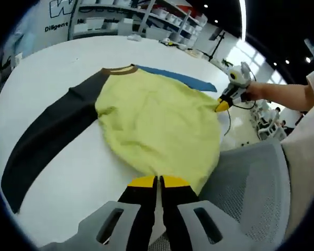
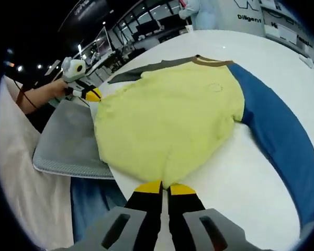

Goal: Fold the garment on the visible template until the final outline fits inside the template.

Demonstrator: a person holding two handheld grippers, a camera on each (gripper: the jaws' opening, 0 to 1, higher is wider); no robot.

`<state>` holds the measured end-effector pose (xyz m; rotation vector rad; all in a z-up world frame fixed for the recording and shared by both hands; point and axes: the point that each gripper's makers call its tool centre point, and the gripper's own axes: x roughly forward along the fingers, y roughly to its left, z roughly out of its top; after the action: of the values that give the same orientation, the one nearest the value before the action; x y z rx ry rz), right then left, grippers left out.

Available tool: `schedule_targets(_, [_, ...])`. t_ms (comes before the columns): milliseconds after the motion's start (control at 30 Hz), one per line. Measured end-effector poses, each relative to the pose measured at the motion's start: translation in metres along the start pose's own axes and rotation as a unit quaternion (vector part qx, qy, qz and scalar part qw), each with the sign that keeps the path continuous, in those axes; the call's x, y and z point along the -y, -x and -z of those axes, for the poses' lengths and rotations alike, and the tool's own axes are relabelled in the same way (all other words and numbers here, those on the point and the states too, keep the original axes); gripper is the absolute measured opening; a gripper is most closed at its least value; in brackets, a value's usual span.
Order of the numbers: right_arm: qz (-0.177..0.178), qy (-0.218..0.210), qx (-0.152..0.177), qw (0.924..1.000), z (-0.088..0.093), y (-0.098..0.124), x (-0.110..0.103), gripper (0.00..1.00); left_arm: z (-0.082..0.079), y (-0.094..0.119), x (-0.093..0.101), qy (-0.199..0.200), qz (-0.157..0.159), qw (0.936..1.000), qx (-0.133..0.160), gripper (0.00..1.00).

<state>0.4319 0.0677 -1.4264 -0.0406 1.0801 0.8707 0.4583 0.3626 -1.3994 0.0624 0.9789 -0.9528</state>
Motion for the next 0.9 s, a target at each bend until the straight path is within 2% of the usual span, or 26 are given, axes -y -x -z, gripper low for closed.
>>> schedule_targets(100, [-0.002,0.002,-0.018,0.9998,0.009,-0.001,0.001,0.00,-0.001,0.002,-0.001,-0.003,-0.001,1.0000,-0.001,0.03])
schedule_targets(167, [0.006,0.007,-0.022,0.9997,0.011,0.001,0.005,0.00,-0.010,0.005,-0.011,-0.008,-0.018,0.9997,0.011,0.00])
schedule_targets(267, [0.025,0.006,-0.013,0.9996,0.005,0.006,0.015,0.05,-0.028,0.010,-0.026,-0.001,-0.033,0.9988,0.038,0.05])
schedule_targets(333, [0.035,0.008,0.001,0.9994,-0.003,0.011,0.023,0.09,-0.043,0.014,-0.038,-0.005,-0.052,0.9969,0.058,0.09])
schedule_targets(433, [0.060,0.020,0.019,0.9978,-0.018,0.017,0.039,0.14,-0.061,0.012,-0.056,-0.013,-0.069,0.9948,0.073,0.17])
schedule_targets(500, [0.090,0.028,0.044,0.9945,-0.033,0.021,0.061,0.16,-0.077,0.009,-0.072,-0.034,-0.092,0.9915,0.085,0.20])
schedule_targets(600, [0.123,0.036,0.074,0.9890,-0.056,0.026,0.090,0.21,-0.096,0.002,-0.089,-0.047,-0.104,0.9892,0.091,0.24])
schedule_targets(700, [0.148,0.050,0.081,0.9844,-0.073,0.023,0.116,0.25,-0.117,-0.009,-0.109,-0.056,-0.116,0.9871,0.095,0.26])
schedule_targets(733, [0.150,0.050,0.080,0.9842,-0.075,0.022,0.119,0.27,-0.126,-0.014,-0.117,-0.058,-0.119,0.9865,0.097,0.26])
schedule_targets(900, [0.170,0.055,0.084,0.9803,-0.109,0.004,0.159,0.30,-0.156,-0.036,-0.153,-0.062,-0.136,0.9844,0.094,0.28])
